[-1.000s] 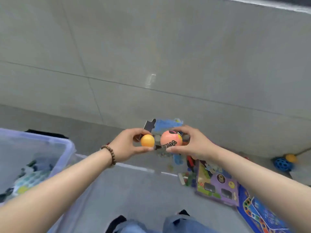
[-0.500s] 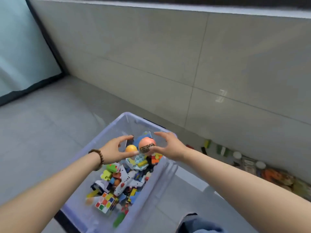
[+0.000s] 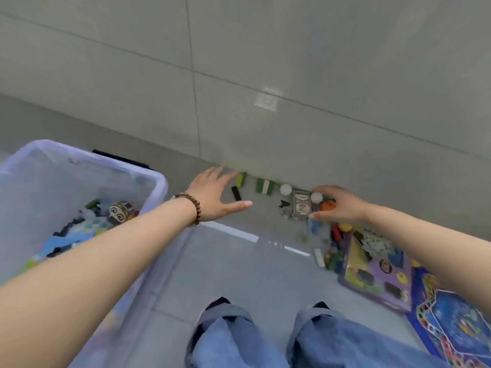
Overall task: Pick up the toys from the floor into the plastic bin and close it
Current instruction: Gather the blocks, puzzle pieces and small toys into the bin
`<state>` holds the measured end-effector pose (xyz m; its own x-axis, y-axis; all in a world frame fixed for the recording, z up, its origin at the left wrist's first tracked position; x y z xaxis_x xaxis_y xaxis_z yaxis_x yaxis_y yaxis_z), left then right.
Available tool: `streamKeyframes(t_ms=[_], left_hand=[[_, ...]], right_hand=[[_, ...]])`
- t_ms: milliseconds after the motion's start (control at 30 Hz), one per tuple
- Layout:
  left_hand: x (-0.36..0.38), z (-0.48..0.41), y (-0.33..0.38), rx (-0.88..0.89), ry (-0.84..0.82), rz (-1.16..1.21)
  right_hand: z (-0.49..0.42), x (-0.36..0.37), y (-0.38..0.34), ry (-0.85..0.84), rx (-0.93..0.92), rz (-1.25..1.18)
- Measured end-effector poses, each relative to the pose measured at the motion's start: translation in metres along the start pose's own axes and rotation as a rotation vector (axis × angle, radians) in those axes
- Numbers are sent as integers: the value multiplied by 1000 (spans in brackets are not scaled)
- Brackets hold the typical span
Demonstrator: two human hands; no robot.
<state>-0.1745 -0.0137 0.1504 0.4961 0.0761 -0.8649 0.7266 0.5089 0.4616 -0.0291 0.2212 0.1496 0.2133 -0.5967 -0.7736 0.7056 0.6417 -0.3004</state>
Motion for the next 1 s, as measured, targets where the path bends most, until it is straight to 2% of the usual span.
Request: streamKeyframes(t_ms=[167,367,567,800,900,1000], left_hand=[[110,-68,40,76,-205,60],[204,-115,54,97,-307,125],[253,-154,62,137,-289,132],[268,-174,74,138,-112,118],[269,-170,77,137,-47,218],[276,-163,77,112,-64,412]], right_hand=[[-30,33,114,-34,186,-89],[-74,91,161,-8,185,-244],[-85,124,179,54,92,-241],[-82,151,178,239,86,-190],[-82,157,173,280,97,-128],[-82,159,170,325,133,-162]])
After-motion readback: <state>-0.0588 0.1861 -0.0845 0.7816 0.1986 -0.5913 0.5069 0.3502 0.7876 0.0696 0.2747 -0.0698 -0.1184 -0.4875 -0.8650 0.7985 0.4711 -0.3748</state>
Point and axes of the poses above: each hand's wrist, its own z-axis away from the middle knuckle, its own x-axis out of the palm, y = z × x, the point moved 5 cm from there along -z, towards the middle knuckle, and after that the axes turned 12 degrees about x, right-handed, at the moved point
